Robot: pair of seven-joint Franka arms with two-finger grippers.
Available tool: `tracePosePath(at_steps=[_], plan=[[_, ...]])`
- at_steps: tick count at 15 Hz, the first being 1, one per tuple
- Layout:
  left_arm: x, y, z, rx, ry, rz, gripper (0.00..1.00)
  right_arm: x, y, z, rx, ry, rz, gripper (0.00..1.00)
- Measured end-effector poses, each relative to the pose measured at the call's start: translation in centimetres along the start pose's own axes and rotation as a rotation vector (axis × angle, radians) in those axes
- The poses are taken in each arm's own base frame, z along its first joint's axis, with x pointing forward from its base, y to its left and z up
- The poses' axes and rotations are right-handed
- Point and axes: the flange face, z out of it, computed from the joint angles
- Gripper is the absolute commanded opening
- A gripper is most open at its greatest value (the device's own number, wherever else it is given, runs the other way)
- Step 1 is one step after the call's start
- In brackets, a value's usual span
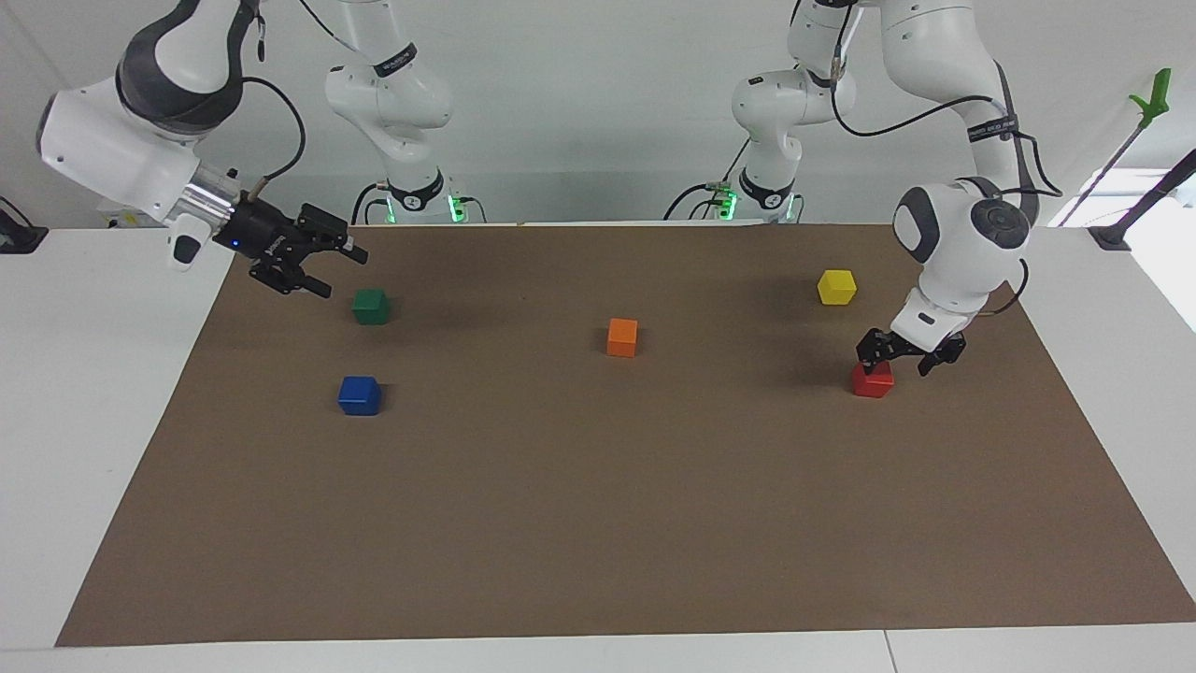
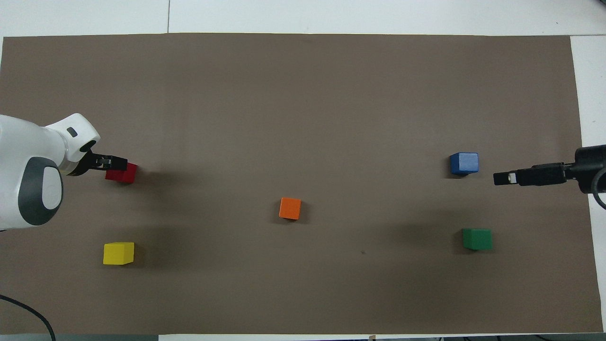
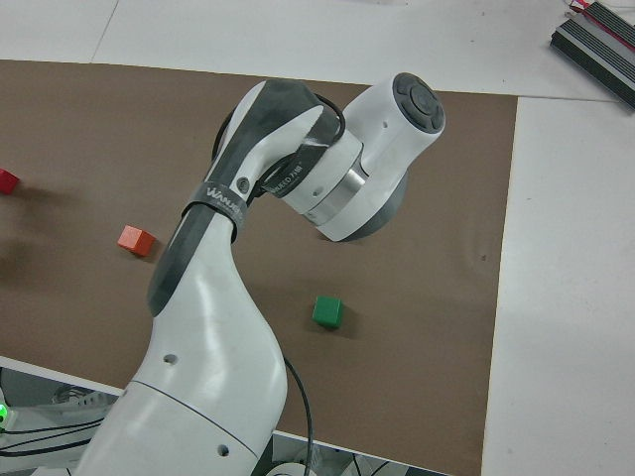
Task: Transfer red block to right arm and stack on blue block
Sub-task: 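Reach the left gripper down to the red cube and grasp it, then lift the red cube with the left gripper while the right gripper approaches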
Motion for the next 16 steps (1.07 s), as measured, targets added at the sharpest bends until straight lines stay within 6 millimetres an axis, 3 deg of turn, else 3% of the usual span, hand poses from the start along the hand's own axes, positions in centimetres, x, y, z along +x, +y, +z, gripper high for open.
tracePosePath(at_steps=[2,5,6,7,8,10,11,14,16], plan=[[-0.2,0.4,1.0,-0.003,-0.005,0.006,1.0,-0.1,1.3,1.8,0.163,0.026,0.008,1.0],[-0.1,0.7,1.7,-0.006,-0.008,0.011,0.98,-0.3,0.9,4.3,0.377,0.054,0.011,1.0],[-0.1,0.7,2.3,-0.007,-0.012,0.012,0.6,-0.5,0.7,4.9,0.436,0.055,0.013,1.0],[-0.1,0.7,3.0,-0.01,-0.019,0.012,0.08,-0.7,0.4,5.6,0.492,0.051,0.017,1.0],[-0.1,0.8,3.6,-0.012,-0.03,-0.001,0.0,-1.0,0.1,6.2,0.554,0.044,0.025,1.0],[0.1,0.8,3.6,-0.019,-0.063,-0.119,0.0,-1.8,-0.5,7.7,0.679,0.014,0.042,1.0],[0.7,0.8,2.5,-0.023,-0.087,-0.195,0.0,-2.1,-0.9,8.6,0.745,-0.009,0.047,1.0],[2.9,1.7,-4.0,-0.095,-0.172,-0.376,0.0,-2.0,-1.8,11.8,0.96,-0.071,0.07,1.0],[2.9,3.3,-9.4,-0.16,-0.224,-0.515,0.0,-1.4,-2.3,14.4,1.081,-0.092,0.087,1.0]])
